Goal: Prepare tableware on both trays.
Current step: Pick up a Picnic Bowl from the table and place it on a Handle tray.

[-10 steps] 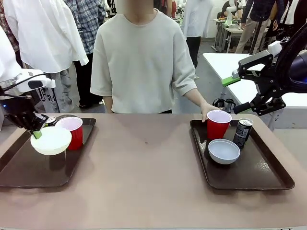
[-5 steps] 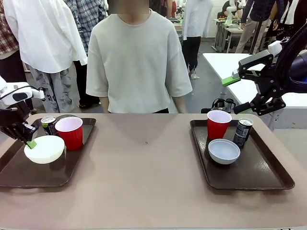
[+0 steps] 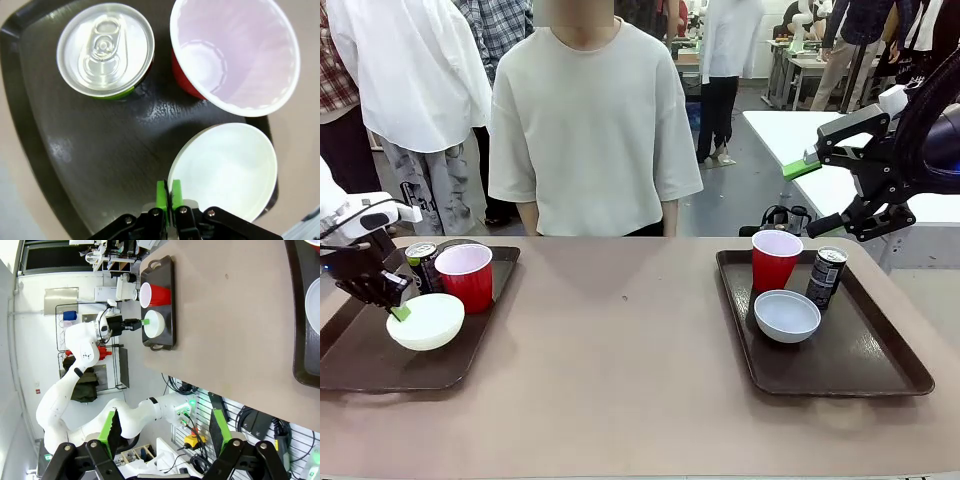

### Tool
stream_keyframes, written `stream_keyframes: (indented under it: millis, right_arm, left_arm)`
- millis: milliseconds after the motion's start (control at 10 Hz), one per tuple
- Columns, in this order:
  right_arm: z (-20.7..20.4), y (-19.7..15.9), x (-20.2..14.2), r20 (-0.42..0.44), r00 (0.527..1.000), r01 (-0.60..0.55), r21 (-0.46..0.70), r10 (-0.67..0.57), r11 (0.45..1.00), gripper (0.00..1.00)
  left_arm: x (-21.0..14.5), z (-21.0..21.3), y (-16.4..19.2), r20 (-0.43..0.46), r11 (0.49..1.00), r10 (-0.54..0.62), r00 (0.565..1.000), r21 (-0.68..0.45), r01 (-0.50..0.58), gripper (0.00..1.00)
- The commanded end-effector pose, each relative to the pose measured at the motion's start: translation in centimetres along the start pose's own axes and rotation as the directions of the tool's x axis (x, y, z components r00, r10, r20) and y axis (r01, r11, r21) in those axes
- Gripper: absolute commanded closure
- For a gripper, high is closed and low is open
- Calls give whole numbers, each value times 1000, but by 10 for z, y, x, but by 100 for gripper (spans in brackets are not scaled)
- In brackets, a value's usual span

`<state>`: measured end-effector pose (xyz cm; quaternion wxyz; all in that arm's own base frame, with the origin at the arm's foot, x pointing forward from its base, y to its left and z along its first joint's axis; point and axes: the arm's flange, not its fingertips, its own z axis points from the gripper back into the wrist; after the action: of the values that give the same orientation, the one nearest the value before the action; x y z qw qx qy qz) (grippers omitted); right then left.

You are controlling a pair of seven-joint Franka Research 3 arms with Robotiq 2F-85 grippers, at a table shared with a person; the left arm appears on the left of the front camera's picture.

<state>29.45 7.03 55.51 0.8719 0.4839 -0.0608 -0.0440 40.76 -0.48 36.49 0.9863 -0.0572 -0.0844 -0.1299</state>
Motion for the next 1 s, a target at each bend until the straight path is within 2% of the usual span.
stream_keyframes:
  millis: [0, 100, 200, 300, 400, 500, 600, 700, 800, 900]
  right_arm:
    - [1, -1, 3, -13, 1000, -18, 6, 18, 1000, 8]
    - [1, -1, 3, -13, 1000, -18, 6, 18, 1000, 8]
    - [1, -1, 3, -13, 1000, -18, 6, 18, 1000, 8]
    - [1, -1, 3, -13, 1000, -18, 6, 18, 1000, 8]
    - [1, -1, 3, -13, 1000, -18, 6, 18, 1000, 8]
    - [1, -1, 3, -13, 1000, -18, 6, 18, 1000, 8]
    - [1, -1, 3, -13, 1000, -18, 6, 18, 1000, 8]
    - [1, -1, 3, -13, 1000, -18, 6, 18, 1000, 8]
    - [1, -1, 3, -13, 1000, -18, 6, 18, 1000, 8]
    - [1, -1, 3, -13, 1000, -18, 6, 18, 1000, 8]
  left_arm:
    - [-46, -24, -11, 22, 999, -35, 999, -6, 35, 100]
    - [-47, -25, -11, 20, 999, -35, 999, -2, 35, 100]
    - [-46, -25, -12, 21, 1000, -30, 999, 0, 30, 81]
    - [-46, -22, -13, 27, 1000, -24, 999, -3, 24, 77]
    - [-45, -15, -16, 39, 1000, -27, 999, 7, 27, 61]
    - [-41, -8, -20, 48, 1000, -30, 998, 9, 29, 57]
    - [-40, 2, -28, 62, 999, -43, 997, 3, 43, 42]
    - [-36, 15, -39, 80, 998, -66, 995, -19, 67, 38]
    - [-34, 30, -51, 98, 995, -82, 992, -54, 88, 22]
    - [-30, 44, -65, 113, 985, -101, 988, -126, 115, 18]
